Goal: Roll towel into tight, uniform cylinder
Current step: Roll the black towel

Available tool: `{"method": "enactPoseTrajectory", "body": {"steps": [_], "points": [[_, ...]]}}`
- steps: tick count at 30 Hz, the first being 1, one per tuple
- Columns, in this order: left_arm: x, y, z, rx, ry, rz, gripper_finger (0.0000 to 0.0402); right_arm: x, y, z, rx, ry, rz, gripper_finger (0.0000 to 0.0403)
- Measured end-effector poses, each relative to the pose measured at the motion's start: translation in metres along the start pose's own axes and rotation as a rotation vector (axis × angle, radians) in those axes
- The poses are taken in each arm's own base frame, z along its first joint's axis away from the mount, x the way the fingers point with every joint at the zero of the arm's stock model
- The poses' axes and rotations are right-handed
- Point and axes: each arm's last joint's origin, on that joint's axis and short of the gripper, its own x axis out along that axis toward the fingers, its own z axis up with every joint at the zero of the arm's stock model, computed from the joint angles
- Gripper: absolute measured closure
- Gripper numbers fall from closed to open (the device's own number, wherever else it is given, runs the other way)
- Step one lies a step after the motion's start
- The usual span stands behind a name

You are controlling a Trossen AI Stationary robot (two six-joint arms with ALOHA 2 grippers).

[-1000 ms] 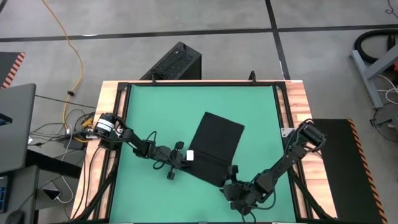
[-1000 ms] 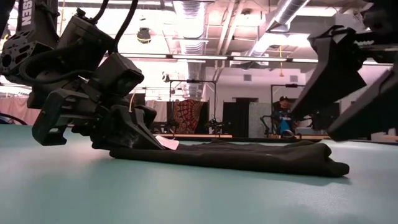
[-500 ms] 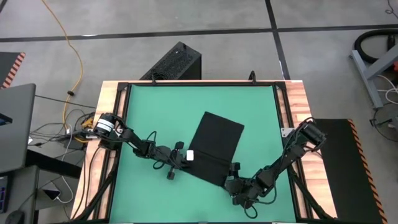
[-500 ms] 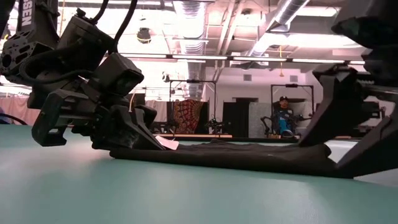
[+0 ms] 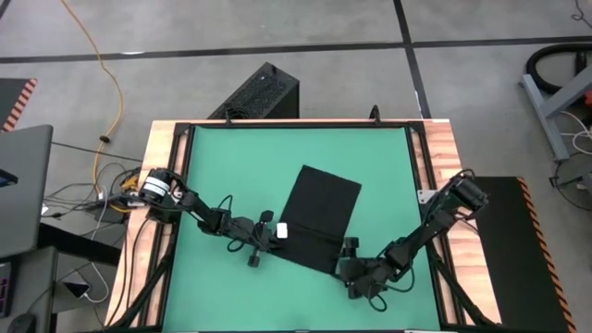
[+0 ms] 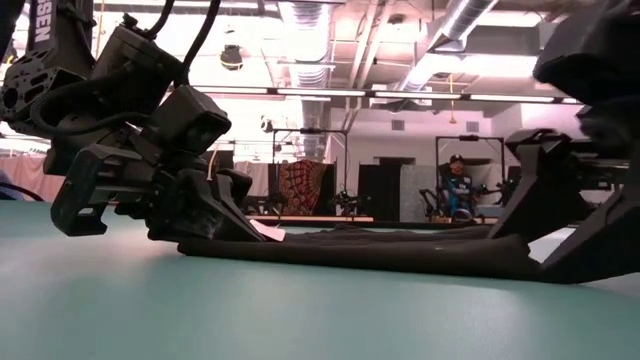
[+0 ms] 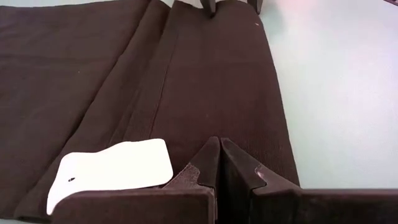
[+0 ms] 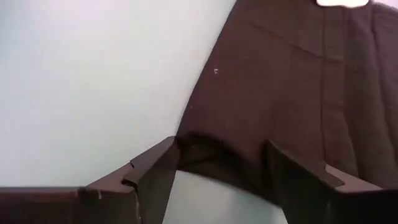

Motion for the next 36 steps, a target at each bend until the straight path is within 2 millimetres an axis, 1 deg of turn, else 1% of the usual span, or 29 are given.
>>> {"method": "enactPoseTrajectory", "body": {"steps": [4, 7, 11, 17, 18, 20, 22, 23, 26, 29, 33, 36], "points": [[0.0, 0.0, 0.0, 0.0, 0.002, 0.0, 0.0401, 0.011, 0.002, -0.002, 0.039, -0.019, 0.003, 0.0159], [0.0, 0.0, 0.0, -0.001, 0.002, -0.004, 0.0401, 0.013, 0.001, -0.002, 0.072, -0.021, 0.004, 0.0191], [0.0, 0.0, 0.0, -0.001, 0.002, -0.006, 0.0401, 0.014, 0.0, -0.001, 0.13, -0.017, 0.008, 0.0254], [0.0, 0.0, 0.0, -0.033, -0.003, -0.007, 0.0401, 0.012, 0.003, -0.004, 0.23, -0.023, -0.009, 0.0372], [-0.001, 0.0, 0.002, -0.045, -0.008, -0.008, 0.0401, 0.011, 0.004, -0.004, 0.239, -0.026, -0.009, 0.0384], [-0.003, -0.003, 0.006, -0.033, -0.017, -0.029, 0.0401, 0.009, 0.005, -0.004, 0.257, -0.03, -0.006, 0.0388], [-0.009, -0.01, 0.015, 0.031, -0.047, -0.043, 0.0401, 0.008, 0.007, -0.003, 0.266, -0.04, -0.014, 0.0387], [-0.012, -0.013, 0.02, 0.067, -0.054, -0.03, 0.0401, 0.008, 0.008, -0.002, 0.265, -0.04, -0.016, 0.0388], [-0.021, -0.018, 0.027, 0.166, -0.019, 0.05, 0.0401, 0.008, 0.009, 0.001, 0.259, -0.038, -0.014, 0.0396], [-0.029, -0.018, 0.033, 0.215, -0.006, 0.081, 0.0401, 0.007, 0.013, 0.004, 0.235, -0.033, 0.0, 0.0396], [-0.032, -0.019, 0.039, 0.313, -0.034, 0.082, 0.0401, 0.006, 0.016, 0.007, 0.232, -0.032, 0.02, 0.0396], [-0.027, -0.015, 0.037, 0.399, -0.023, 0.096, 0.0401, 0.006, 0.017, 0.009, 0.233, -0.035, 0.024, 0.0396]]}}
